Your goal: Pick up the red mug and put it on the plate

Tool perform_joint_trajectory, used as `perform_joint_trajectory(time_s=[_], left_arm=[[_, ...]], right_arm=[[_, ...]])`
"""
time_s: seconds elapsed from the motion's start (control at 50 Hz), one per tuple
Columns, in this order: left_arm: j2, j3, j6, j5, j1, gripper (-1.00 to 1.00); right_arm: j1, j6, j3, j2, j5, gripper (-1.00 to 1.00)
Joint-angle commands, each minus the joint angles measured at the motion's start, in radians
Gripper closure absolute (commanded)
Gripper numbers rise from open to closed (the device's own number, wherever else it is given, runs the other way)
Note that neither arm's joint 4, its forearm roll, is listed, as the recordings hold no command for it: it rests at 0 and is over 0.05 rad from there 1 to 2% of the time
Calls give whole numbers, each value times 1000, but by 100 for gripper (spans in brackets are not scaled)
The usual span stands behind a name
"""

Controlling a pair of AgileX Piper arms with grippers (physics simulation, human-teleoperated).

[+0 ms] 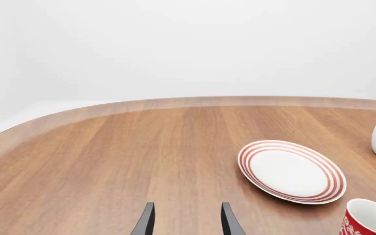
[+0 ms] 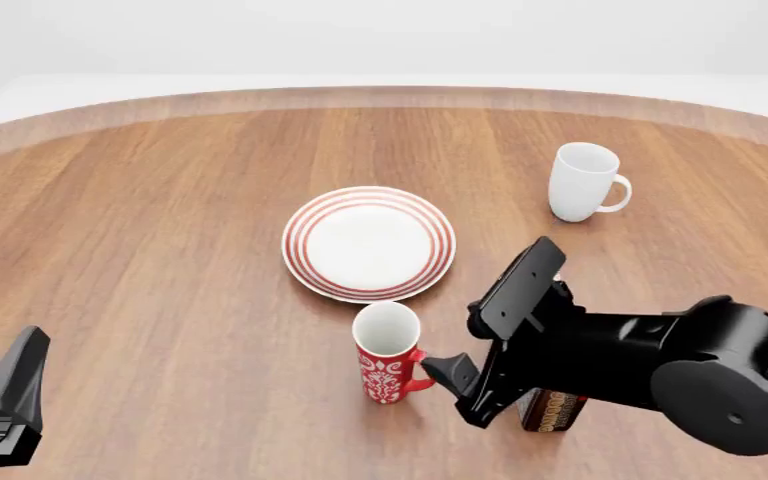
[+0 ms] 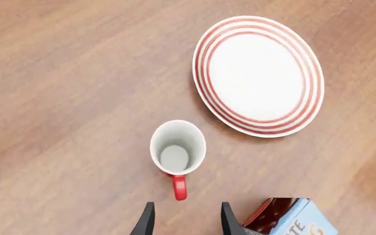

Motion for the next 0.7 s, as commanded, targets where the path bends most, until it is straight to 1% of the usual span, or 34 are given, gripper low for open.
perform_joint_trajectory(time_s=[0.02, 0.4, 0.7], left_arm=[[0, 0, 0, 0, 0, -100], [0, 0, 0, 0, 0, -100], [0, 0, 0, 0, 0, -100]], right_arm=[[10, 14, 20, 31, -42, -100], [24, 35, 42, 90, -114, -100], [13, 30, 61, 144, -193, -100]])
